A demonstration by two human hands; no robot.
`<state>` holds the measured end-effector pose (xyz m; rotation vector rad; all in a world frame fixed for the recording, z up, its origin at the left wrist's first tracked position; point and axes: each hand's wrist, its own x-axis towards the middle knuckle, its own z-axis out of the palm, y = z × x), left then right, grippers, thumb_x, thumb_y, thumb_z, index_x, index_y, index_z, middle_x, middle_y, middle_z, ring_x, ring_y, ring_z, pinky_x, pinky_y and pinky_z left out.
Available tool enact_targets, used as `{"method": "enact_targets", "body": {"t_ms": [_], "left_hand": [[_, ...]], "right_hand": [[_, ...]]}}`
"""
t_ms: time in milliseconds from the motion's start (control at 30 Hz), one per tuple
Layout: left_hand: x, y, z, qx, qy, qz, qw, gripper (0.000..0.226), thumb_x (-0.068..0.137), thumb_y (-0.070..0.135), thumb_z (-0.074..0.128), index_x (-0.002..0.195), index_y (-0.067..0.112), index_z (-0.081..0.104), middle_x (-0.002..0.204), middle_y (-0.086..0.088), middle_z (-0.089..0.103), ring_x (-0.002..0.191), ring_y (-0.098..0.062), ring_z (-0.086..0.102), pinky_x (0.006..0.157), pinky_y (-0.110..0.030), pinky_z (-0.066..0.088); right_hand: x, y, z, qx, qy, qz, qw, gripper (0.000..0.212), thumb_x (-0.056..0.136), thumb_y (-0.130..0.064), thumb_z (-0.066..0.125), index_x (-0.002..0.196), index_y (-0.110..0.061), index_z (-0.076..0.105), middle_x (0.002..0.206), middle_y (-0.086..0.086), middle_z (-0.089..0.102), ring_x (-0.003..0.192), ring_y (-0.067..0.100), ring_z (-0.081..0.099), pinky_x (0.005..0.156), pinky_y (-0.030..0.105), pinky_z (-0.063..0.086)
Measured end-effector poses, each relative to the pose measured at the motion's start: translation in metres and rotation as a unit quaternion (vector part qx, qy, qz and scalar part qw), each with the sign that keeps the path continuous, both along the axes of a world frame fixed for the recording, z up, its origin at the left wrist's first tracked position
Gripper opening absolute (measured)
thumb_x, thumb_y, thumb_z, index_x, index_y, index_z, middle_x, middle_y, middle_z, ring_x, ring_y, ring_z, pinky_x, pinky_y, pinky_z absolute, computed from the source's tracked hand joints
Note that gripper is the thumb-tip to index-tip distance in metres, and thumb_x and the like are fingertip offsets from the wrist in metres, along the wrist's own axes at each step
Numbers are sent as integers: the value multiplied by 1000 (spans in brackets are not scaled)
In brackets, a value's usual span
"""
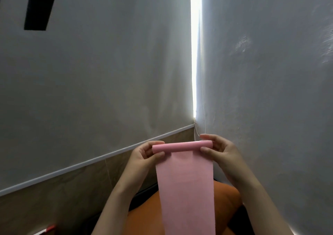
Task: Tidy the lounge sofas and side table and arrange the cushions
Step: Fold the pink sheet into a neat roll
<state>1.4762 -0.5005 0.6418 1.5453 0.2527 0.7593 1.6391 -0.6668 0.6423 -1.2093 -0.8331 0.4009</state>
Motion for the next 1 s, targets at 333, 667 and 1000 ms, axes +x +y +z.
{"method": "enact_targets", "body": {"t_ms": [333,667,1000], "left_hand": [[10,-7,1,-56,-12,-66,996,22,84,12,60,106,9,57,87,-13,68,78,-23,68,59,-31,58],[17,-7,-2,-11,14,-37,999,21,80,28,74,95,17,64,90,-11,67,80,-28,66,70,-45,55],[20,-12,0,5,14,-25,1000,44,76,23,73,118,20,60,99,-10,73,94,-29,71,83,-42,56]], "right_hand": [[5,-7,2,6,15,18,1000,15,88,-4,62,103,-8,63,78,9,72,67,16,67,55,25,54],[9,-16,2,-5,12,-18,1000,18,79,-18,70,94,-12,64,72,6,71,63,15,65,53,25,52],[13,-20,-1,-1,16,-26,1000,35,80,-6,70,112,-18,63,89,10,75,80,18,71,65,24,55]]}}
